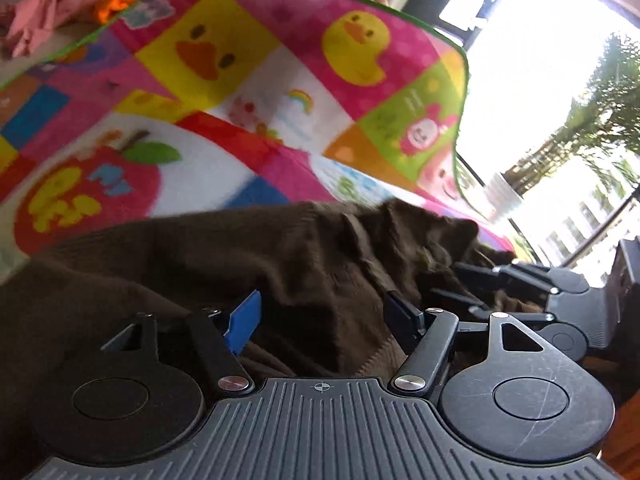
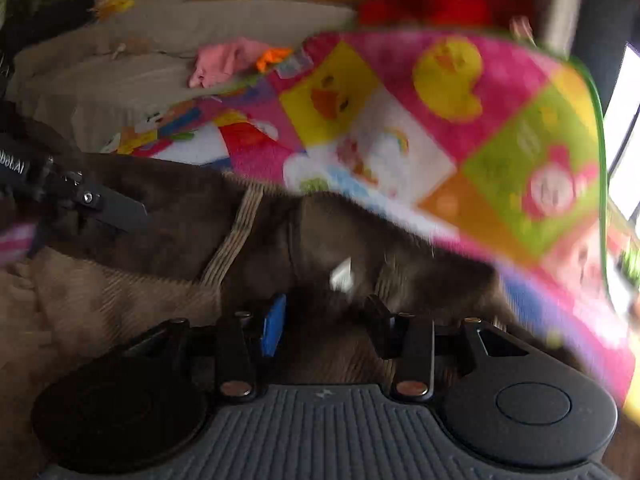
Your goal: Fold clothes
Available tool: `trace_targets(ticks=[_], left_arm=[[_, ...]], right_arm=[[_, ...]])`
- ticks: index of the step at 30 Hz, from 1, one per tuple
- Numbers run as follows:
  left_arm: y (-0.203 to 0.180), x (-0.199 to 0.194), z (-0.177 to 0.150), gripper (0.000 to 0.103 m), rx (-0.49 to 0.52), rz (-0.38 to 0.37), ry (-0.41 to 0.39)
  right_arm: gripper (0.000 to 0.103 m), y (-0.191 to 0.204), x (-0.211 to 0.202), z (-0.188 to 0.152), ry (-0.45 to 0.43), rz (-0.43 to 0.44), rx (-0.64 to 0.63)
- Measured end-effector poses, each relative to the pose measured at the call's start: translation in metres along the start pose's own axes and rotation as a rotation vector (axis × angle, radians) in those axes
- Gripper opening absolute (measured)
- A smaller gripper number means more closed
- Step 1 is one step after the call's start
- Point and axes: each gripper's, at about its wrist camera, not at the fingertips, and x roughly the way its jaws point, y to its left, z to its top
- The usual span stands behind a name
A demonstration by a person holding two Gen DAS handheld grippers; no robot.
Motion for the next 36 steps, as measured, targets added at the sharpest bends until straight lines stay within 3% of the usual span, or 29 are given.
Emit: trace_targets(ticks=[3, 6, 8, 11, 15, 19, 20, 24, 29, 33, 36], left_arm=[[0.018, -0.001, 0.011, 0.070, -0.038, 0.012, -0.033], [0.027, 0.002, 0.022, 0.070, -0.068, 0.041, -0.049], [0.027, 0.000, 0.024, 0.071, -0.071, 0.062, -0.048], [0.023, -0.010, 0.020, 0.082, -0.060, 0.084, -0.045], [0.010, -0.037, 0.003, 0.094, -0.005, 0.096, -0.046], [-0.011, -0.065, -0.022, 0.094, 0.045, 0.037, -0.038], [-0.017, -0.069, -0.029, 0.094, 0.054, 0.011, -0.029], [-0.045, -0.078, -0.053, 0.094, 0.118, -0.042, 0.027], [-0.072, -0.081, -0.080, 0.095, 0.182, -0.099, 0.108], [-0.063, -0.081, -0.099, 0.095, 0.200, -0.015, 0.145], [-0.059, -0.091, -0.105, 0.095, 0.225, 0.016, 0.136]], right_arm=[[0.043, -0.006, 0.019, 0.011, -0.003, -0.023, -0.002], [0.051, -0.014, 0.033, 0.016, -0.015, -0.051, 0.007], [0.051, -0.022, 0.022, 0.015, -0.015, -0.050, 0.053], [0.054, -0.045, -0.021, 0.007, -0.066, -0.054, 0.131], [0.074, -0.104, -0.103, -0.033, -0.128, -0.237, 0.280], [0.074, -0.172, -0.157, -0.096, -0.073, -0.490, 0.487], [0.073, -0.180, -0.165, -0.111, -0.056, -0.507, 0.529], [0.069, -0.157, -0.184, -0.150, -0.034, -0.411, 0.510], [0.069, -0.076, -0.184, -0.157, -0.001, -0.220, 0.303], [0.071, -0.046, -0.180, -0.179, 0.079, -0.298, 0.132], [0.075, -0.057, -0.191, -0.191, 0.086, -0.404, 0.151]])
